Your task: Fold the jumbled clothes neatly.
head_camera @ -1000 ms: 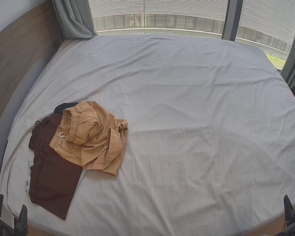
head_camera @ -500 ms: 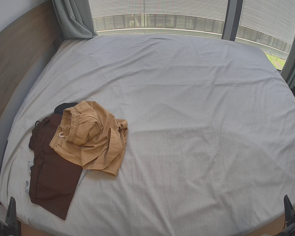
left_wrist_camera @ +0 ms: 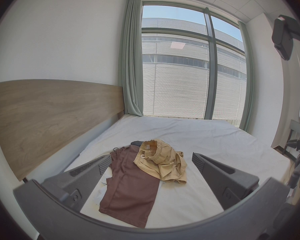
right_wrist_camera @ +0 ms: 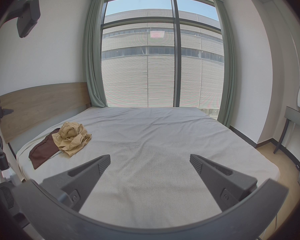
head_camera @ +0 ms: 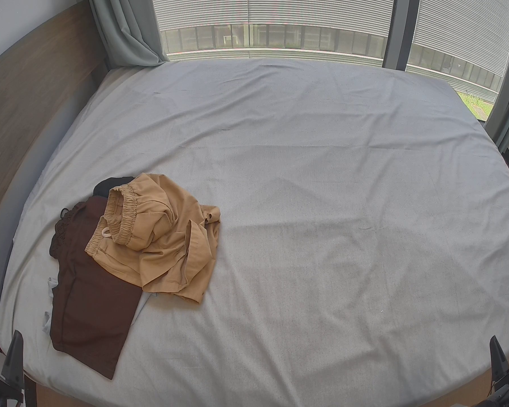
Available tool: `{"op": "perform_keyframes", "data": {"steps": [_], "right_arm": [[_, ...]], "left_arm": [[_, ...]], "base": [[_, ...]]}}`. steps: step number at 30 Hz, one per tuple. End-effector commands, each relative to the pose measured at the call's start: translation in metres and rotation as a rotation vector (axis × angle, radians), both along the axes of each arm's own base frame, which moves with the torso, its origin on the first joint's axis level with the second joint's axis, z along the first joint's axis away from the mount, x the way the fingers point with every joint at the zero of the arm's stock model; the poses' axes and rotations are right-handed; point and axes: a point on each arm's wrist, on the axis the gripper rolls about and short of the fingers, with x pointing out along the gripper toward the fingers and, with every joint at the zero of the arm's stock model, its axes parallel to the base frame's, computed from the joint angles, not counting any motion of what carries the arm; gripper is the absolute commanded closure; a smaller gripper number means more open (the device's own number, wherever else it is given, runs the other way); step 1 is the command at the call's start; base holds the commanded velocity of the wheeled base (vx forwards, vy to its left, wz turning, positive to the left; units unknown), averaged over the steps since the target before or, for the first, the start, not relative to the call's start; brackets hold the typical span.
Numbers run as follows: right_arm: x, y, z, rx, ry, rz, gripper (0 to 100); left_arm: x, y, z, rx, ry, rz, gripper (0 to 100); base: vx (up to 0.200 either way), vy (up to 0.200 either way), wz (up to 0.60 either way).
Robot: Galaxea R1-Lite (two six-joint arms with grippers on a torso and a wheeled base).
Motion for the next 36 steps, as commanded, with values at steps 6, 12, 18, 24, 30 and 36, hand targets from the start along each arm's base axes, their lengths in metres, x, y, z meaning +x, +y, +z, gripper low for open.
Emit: {"op": "perform_keyframes", "data": {"steps": [6,12,18,24,30,36], "right_arm": [[0.0,0.0,-0.005,0.001,0.001,-0.001,0],[0.0,0.0,-0.005,0.002,0.001,-0.001,0],[0.0,0.0,-0.005,0.002,0.001,-0.001,0],[0.0,0.0,-0.005,0.004,0.001,-0.003,0],[0.0,0.0,-0.005,0.004,0.001,-0.003,0],[0.0,0.0,-0.005,0.005,0.001,-0.003,0]], "left_arm": [[0.016,0.0,0.013,-0.069,0.1,-0.077,0],[0.029,-0.002,0.024,-0.149,0.162,-0.107,0],[0.052,-0.005,0.034,-0.205,0.198,-0.126,0],[0.078,-0.008,0.045,-0.253,0.217,-0.137,0],[0.097,-0.01,0.047,-0.261,0.24,-0.14,0],[0.117,-0.012,0.048,-0.267,0.281,-0.18,0]], "base": [[0.0,0.0,0.0],[0.0,0.0,0.0],[0.0,0.0,0.0],[0.0,0.0,0.0],[0.0,0.0,0.0],[0.0,0.0,0.0]]}}
